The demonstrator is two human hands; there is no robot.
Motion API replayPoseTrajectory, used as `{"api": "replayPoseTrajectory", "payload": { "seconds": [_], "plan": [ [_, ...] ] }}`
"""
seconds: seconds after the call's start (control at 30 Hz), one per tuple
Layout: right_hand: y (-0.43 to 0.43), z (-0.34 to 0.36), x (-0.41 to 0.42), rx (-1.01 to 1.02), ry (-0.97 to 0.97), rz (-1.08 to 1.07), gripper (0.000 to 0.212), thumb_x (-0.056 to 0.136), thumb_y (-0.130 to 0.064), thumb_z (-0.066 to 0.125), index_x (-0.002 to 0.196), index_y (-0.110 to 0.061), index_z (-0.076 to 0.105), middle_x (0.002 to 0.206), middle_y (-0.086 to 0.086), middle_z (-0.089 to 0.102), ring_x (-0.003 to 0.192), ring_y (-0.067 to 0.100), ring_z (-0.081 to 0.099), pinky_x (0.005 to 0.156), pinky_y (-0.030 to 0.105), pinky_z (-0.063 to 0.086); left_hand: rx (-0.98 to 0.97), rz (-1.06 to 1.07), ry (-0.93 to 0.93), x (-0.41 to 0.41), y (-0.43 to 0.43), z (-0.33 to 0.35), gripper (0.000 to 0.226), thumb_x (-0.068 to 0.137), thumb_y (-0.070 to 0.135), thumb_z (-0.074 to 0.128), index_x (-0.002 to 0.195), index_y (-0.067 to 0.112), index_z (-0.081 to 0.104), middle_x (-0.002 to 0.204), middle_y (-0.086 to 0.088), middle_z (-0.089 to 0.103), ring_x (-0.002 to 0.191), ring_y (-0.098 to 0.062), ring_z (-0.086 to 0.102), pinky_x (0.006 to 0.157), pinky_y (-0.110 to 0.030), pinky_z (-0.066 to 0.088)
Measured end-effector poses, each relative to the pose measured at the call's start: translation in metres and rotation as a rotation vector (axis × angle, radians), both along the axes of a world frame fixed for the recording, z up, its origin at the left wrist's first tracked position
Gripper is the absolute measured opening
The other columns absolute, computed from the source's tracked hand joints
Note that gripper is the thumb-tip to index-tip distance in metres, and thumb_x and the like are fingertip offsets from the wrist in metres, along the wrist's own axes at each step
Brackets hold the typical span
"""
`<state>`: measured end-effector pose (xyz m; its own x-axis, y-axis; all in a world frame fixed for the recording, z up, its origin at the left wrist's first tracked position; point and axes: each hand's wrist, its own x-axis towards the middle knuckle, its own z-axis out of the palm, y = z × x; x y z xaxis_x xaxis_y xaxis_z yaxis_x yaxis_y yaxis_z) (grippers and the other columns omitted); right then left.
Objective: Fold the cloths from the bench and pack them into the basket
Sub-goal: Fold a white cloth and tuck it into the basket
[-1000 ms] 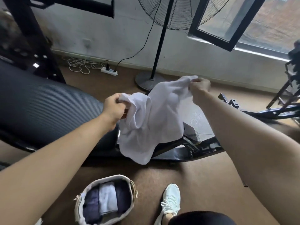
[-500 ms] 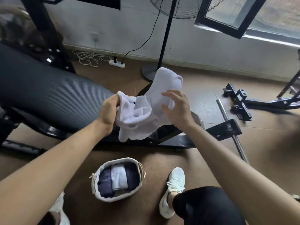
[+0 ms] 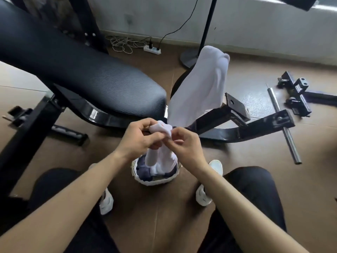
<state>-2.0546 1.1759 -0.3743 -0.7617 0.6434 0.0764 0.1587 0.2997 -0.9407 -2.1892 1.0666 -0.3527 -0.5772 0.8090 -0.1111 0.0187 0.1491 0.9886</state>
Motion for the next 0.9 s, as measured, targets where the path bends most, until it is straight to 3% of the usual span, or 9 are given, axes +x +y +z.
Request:
{"api": "replayPoseTrajectory", "payload": {
  "seconds": [0.07, 0.23, 0.33, 0.4, 0.47, 0.53, 0.63, 0.73, 0.9],
  "plan": [
    [-0.006, -0.002, 0.009, 0.013, -0.034, 0.041, 0.015, 0.09, -0.023, 0.076, 0.09, -0.009, 0.071, 0.081, 0.004, 0.071, 0.078, 0.021, 0.068, 0.073, 0.044, 0.058, -0.024, -0.009, 0.072, 0.006, -0.018, -0.009, 0.012, 0.086, 0.011, 0.079, 0.096, 0.009, 0.073, 0.072, -0.003, 0.07, 0.063, -0.015, 0.067, 0.059, -0.03, 0.057],
    [-0.017, 0.005, 0.035, -0.002, -0.114, 0.231, 0.012, 0.093, -0.022, 0.074, 0.102, -0.015, 0.071, 0.076, -0.004, 0.065, 0.069, 0.002, 0.057, 0.063, 0.018, 0.047, -0.164, -0.071, 0.366, 0.011, -0.065, -0.034, 0.023, 0.081, 0.052, 0.078, 0.093, 0.033, 0.074, 0.083, 0.007, 0.07, 0.076, -0.018, 0.064, 0.07, -0.043, 0.056],
    [-0.03, -0.001, 0.046, -0.059, -0.147, 0.332, 0.008, 0.093, -0.021, 0.074, 0.099, -0.017, 0.074, 0.08, -0.021, 0.07, 0.076, -0.002, 0.064, 0.067, 0.016, 0.05, -0.195, -0.081, 0.488, 0.024, -0.084, -0.044, 0.014, 0.079, 0.042, 0.083, 0.083, 0.032, 0.073, 0.082, 0.009, 0.055, 0.076, -0.012, 0.056, 0.067, -0.031, 0.048],
    [-0.038, -0.013, 0.053, -0.139, -0.126, 0.322, 0.004, 0.093, -0.016, 0.073, 0.091, -0.014, 0.075, 0.077, -0.021, 0.068, 0.073, -0.002, 0.059, 0.066, 0.019, 0.046, -0.195, -0.119, 0.444, 0.03, -0.096, -0.054, 0.014, 0.08, 0.033, 0.085, 0.079, 0.031, 0.071, 0.093, 0.01, 0.056, 0.092, -0.012, 0.058, 0.076, -0.028, 0.048],
    [-0.043, -0.023, 0.058, -0.234, -0.096, 0.291, 0.005, 0.092, -0.014, 0.074, 0.088, -0.012, 0.074, 0.076, -0.012, 0.066, 0.074, 0.004, 0.057, 0.068, 0.023, 0.045, -0.193, -0.18, 0.241, 0.034, -0.105, -0.064, 0.014, 0.084, 0.033, 0.081, 0.079, 0.031, 0.069, 0.108, 0.011, 0.065, 0.106, -0.011, 0.062, 0.088, -0.034, 0.051],
    [-0.047, -0.028, 0.06, -0.277, -0.083, 0.297, 0.004, 0.092, -0.012, 0.074, 0.088, -0.012, 0.074, 0.078, -0.007, 0.064, 0.077, 0.009, 0.054, 0.071, 0.025, 0.044, -0.226, -0.21, 0.125, 0.036, -0.108, -0.07, 0.021, 0.082, 0.043, 0.076, 0.082, 0.025, 0.065, 0.095, 0.008, 0.067, 0.092, -0.009, 0.062, 0.08, -0.04, 0.05],
    [-0.049, -0.029, 0.064, -0.39, -0.108, 0.352, 0.014, 0.093, -0.015, 0.072, 0.093, -0.001, 0.071, 0.083, 0.006, 0.062, 0.08, 0.019, 0.053, 0.074, 0.036, 0.042, -0.238, -0.205, 0.123, 0.039, -0.108, -0.073, 0.031, 0.081, 0.039, 0.078, 0.079, 0.019, 0.054, 0.076, 0.008, 0.054, 0.072, -0.01, 0.05, 0.065, -0.035, 0.043],
    [-0.046, -0.026, 0.071, -0.436, -0.222, 0.376, 0.019, 0.092, -0.024, 0.075, 0.097, -0.005, 0.074, 0.085, 0.009, 0.066, 0.08, 0.019, 0.059, 0.075, 0.037, 0.045, -0.242, -0.209, 0.13, 0.038, -0.108, -0.073, 0.033, 0.077, 0.03, 0.086, 0.084, 0.02, 0.056, 0.078, 0.006, 0.059, 0.072, -0.01, 0.053, 0.065, -0.034, 0.047],
    [-0.039, -0.026, 0.083, -0.228, -0.282, 0.288, 0.013, 0.092, -0.024, 0.075, 0.088, -0.011, 0.076, 0.073, -0.007, 0.066, 0.069, 0.004, 0.056, 0.064, 0.021, 0.044, -0.293, -0.286, 0.15, 0.034, -0.114, -0.07, 0.039, 0.075, 0.033, 0.089, 0.107, 0.034, 0.067, 0.091, 0.0, 0.072, 0.086, -0.025, 0.068, 0.077, -0.044, 0.057]
  ]
}}
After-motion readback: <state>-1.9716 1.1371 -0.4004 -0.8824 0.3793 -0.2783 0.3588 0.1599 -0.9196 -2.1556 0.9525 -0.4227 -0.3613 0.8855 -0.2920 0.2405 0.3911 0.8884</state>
